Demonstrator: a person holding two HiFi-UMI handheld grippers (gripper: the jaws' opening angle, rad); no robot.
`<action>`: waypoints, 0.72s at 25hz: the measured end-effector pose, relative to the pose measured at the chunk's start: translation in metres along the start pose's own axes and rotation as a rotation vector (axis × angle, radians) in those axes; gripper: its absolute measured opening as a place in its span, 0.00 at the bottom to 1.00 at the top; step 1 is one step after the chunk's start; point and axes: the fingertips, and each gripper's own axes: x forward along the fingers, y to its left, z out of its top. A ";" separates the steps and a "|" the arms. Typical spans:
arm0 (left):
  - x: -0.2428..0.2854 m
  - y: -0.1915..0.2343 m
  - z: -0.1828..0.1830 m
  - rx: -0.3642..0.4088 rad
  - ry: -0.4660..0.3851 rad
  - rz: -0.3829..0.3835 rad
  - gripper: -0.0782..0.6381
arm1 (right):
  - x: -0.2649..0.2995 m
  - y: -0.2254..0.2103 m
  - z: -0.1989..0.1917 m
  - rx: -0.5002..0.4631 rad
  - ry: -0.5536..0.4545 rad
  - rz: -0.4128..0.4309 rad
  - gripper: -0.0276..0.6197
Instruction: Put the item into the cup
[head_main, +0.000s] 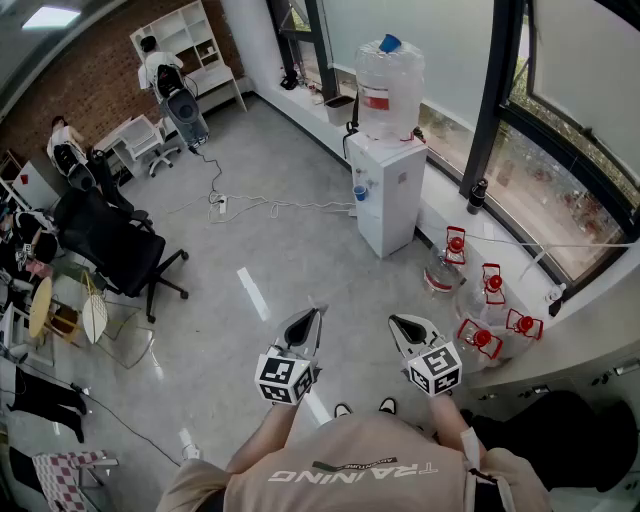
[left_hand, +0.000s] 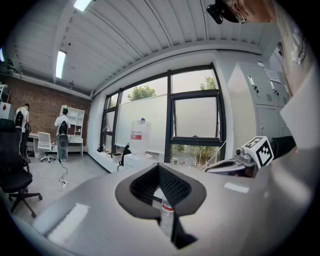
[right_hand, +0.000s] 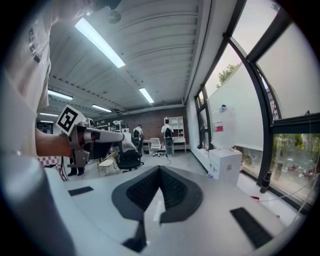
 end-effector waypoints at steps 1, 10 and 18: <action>-0.001 0.000 -0.003 -0.002 0.002 -0.004 0.12 | 0.000 0.001 -0.001 -0.010 0.009 0.006 0.06; -0.008 0.009 -0.006 0.010 0.011 -0.042 0.12 | 0.008 0.019 0.011 -0.014 -0.006 -0.007 0.06; -0.017 0.022 -0.003 0.029 -0.026 -0.090 0.12 | 0.011 0.017 0.009 -0.021 0.004 -0.081 0.06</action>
